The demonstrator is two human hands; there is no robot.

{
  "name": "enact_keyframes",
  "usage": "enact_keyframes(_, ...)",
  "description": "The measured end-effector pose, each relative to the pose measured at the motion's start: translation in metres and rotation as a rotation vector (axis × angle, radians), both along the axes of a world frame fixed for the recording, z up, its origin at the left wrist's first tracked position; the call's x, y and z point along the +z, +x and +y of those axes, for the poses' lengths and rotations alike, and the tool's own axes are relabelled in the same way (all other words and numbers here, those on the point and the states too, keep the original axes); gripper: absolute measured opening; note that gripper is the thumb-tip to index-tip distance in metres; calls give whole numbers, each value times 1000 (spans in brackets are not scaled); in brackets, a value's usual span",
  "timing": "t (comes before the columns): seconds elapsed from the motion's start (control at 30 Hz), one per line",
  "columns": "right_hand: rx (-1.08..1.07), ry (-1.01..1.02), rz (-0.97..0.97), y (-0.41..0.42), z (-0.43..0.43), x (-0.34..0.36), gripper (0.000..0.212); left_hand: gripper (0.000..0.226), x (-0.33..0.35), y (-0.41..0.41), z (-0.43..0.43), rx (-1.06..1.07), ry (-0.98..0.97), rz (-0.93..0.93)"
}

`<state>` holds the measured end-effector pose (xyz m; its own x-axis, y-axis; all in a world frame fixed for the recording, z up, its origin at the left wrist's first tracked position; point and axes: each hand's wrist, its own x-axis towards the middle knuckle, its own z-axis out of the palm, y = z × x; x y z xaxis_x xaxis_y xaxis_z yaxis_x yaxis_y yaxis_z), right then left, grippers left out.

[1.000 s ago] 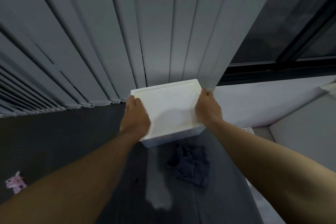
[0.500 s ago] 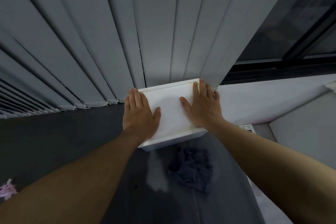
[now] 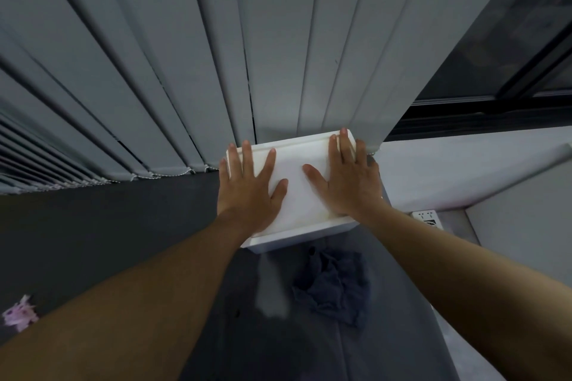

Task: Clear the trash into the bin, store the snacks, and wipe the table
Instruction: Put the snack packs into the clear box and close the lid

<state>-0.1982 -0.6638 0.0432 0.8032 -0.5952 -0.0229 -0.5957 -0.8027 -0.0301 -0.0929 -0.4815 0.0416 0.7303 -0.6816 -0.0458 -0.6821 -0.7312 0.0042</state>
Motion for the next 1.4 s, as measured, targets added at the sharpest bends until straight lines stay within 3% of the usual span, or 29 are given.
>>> enact_keyframes(0.27, -48, 72, -15, -3, 1, 6, 95, 66, 9, -6, -3, 93, -50, 168)
enact_keyframes(0.47, -100, 132, -18, -10, 9, 9, 95, 64, 9, 4, 0, 36, -83, 204)
enact_keyframes(0.63, -67, -11, 5, -13, 14, 6, 93, 64, 8, -3, 0, 19, -11, 83)
enact_keyframes(0.83, 136, -41, 3, -5, 12, 0, 90, 68, 1, 3, 0, -70, -44, -13)
enact_keyframes(1.4, 35, -12, -3, -2, 13, 2, 85, 72, 1, 6, 0, -50, -75, -10)
